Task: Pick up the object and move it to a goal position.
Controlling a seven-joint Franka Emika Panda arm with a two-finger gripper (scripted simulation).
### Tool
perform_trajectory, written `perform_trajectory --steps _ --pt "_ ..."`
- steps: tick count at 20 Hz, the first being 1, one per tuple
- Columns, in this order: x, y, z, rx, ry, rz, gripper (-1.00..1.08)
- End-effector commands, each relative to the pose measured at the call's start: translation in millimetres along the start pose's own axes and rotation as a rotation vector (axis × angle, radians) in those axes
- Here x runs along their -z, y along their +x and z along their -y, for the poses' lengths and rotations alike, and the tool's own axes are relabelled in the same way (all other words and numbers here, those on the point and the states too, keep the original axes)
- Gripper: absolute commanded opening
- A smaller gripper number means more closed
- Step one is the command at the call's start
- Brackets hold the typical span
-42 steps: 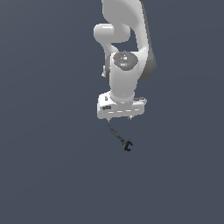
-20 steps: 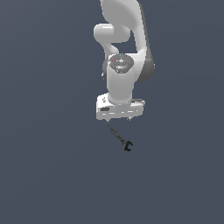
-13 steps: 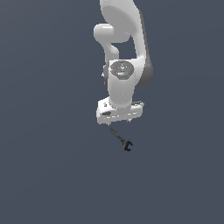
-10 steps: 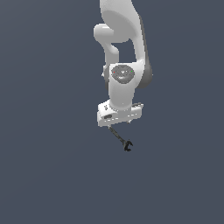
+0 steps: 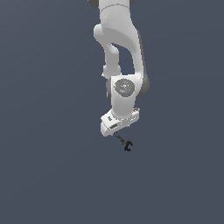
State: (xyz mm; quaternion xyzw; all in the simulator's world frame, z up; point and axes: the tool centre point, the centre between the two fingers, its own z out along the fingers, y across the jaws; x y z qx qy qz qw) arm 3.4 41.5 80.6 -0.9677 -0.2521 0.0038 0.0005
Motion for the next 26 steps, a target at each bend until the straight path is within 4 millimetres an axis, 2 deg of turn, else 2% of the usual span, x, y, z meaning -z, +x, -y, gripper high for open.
perform_trajectory --steps 1,6,15,23,26 --pt "-9 1 1 0.049 -0.002 -0.003 1.0" --pt "-20 2 3 0.106 -0.003 -0.006 1.0" --pt "-28 2 4 0.116 -0.003 -0.006 1.0" --pt "-63 2 4 0.12 -0.003 -0.007 1.0" --pt "-71 2 4 0.12 -0.003 -0.007 1.0"
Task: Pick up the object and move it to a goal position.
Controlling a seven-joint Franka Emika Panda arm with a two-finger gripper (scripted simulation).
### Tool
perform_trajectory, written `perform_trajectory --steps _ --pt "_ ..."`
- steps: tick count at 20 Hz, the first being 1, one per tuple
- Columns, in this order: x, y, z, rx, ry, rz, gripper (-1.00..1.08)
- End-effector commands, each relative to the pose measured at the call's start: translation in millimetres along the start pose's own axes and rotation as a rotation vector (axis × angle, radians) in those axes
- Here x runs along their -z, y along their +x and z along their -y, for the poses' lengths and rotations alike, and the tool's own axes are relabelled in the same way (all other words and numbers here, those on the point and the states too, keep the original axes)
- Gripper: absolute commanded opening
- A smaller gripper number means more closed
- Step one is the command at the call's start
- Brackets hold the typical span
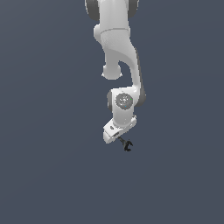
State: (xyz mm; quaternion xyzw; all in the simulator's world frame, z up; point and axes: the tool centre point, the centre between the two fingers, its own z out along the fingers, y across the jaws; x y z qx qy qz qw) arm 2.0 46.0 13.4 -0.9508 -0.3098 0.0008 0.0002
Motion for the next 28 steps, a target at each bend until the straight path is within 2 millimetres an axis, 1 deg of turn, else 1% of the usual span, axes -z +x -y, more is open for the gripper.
perform_trajectory --steps 1,3,4,13,18,23,28 --pt "-5 1 -1 0.0 -0.001 -0.001 1.0" --pt "-6 1 -1 0.0 -0.001 -0.001 1.0" --pt "-6 1 -1 0.0 -0.001 -0.001 -1.0" --pt "-6 1 -1 0.0 -0.001 -0.001 -1.0" --pt "-2 -1 0 0.002 -0.001 -0.002 -1.0" --pt "7 -13 -3 0.002 -0.001 -0.002 -1.0" --pt "22 -35 -8 0.002 -0.001 -0.002 -1.0"
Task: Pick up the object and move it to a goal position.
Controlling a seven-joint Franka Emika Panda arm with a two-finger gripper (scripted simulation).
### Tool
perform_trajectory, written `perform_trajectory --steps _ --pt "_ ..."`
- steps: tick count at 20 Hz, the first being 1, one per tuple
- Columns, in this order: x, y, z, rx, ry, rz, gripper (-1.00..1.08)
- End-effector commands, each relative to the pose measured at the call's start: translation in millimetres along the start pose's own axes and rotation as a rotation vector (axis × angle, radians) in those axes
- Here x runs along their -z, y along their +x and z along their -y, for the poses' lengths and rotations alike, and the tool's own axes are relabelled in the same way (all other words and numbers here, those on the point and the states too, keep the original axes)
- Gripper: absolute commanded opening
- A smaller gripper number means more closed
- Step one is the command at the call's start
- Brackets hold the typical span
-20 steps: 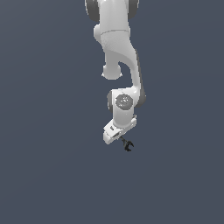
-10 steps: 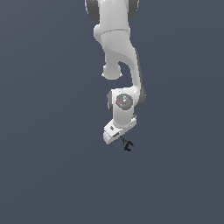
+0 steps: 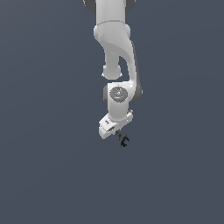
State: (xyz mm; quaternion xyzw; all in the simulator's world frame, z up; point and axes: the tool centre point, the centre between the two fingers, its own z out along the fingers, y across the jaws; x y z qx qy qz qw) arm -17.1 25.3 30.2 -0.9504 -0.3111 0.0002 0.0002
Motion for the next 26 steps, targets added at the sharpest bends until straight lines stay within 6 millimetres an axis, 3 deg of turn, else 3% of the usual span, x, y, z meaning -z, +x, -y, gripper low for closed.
perform_trajectory --steps 1,17,26 --pt "10 -13 -3 -0.001 -0.001 -0.001 -1.0" --pt "101 -138 -33 -0.002 -0.001 0.0 -1.0" --pt "137 -183 -45 -0.002 0.0 -0.002 -1.0"
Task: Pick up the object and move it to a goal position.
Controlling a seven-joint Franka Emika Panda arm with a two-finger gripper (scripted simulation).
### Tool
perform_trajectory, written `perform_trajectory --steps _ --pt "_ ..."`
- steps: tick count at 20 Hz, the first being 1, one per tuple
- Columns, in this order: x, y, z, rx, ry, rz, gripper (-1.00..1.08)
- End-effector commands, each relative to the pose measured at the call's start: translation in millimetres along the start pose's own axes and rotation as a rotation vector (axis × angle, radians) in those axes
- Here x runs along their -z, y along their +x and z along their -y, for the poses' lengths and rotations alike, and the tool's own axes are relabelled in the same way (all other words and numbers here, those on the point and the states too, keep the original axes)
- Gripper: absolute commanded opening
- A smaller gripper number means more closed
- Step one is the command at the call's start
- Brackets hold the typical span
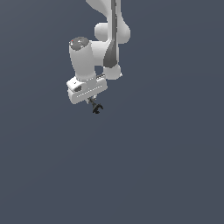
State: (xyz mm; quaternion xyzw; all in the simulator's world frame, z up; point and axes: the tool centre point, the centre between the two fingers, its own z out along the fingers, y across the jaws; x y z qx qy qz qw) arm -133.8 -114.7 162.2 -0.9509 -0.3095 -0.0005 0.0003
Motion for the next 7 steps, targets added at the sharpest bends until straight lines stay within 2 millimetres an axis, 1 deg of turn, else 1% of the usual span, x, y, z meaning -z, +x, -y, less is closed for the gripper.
perform_trajectory --steps 1,7 --pt "7.1 -8.9 -2.3 0.001 0.001 0.0 -1.0" --pt "14.1 -17.0 -5.8 0.001 0.0 0.0 -1.0"
